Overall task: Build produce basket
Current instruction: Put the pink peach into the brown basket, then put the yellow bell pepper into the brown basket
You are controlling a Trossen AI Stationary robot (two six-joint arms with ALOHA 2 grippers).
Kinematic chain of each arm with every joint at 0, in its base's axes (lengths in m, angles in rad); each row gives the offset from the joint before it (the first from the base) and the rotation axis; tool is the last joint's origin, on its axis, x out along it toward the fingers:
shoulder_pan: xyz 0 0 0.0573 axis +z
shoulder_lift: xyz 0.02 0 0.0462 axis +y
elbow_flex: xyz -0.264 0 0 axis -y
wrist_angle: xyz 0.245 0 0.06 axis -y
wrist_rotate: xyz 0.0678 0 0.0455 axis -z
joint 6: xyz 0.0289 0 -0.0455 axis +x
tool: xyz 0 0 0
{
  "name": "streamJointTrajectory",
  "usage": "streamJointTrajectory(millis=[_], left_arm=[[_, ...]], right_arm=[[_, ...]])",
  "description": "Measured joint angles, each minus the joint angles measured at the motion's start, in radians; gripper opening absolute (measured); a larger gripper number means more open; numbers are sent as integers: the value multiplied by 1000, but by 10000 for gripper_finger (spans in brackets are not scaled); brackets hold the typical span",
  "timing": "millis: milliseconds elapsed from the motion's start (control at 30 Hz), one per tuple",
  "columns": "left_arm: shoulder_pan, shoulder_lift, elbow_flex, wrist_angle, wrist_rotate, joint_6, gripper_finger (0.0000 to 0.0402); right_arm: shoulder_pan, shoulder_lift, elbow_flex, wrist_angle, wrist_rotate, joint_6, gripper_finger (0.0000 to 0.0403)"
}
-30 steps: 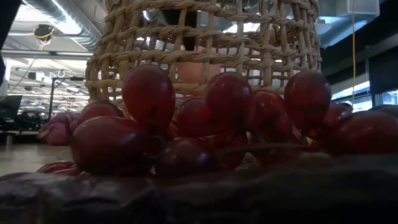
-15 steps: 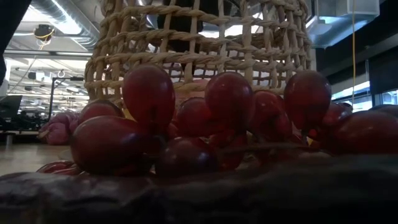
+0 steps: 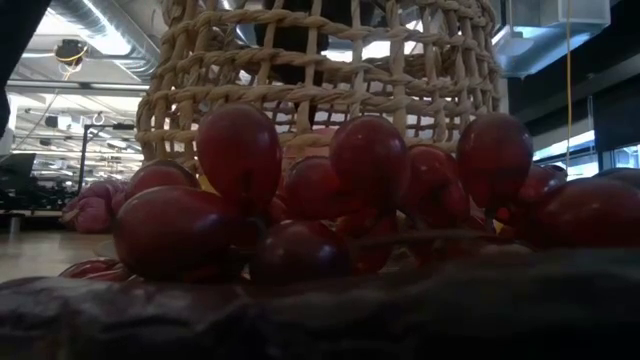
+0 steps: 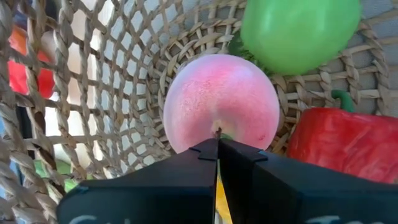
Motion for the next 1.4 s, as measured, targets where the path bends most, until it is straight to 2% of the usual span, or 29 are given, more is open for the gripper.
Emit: streamJointTrajectory(millis=[400, 567, 933, 1067, 1400], left_arm=[[12, 0, 0, 3, 3, -33, 0], [12, 0, 0, 15, 88, -23, 2], [12, 0, -1, 23, 95, -11, 66], [12, 0, -1, 22, 95, -12, 74], [-1, -137, -3, 21, 99, -144, 75]], right_arm=[[0, 0, 0, 0, 0, 7, 97], [0, 0, 0, 0, 0, 8, 97], [0, 0, 0, 0, -1, 8, 97], [0, 0, 0, 0, -1, 6, 97], [0, -58, -1, -86, 2, 35, 97]])
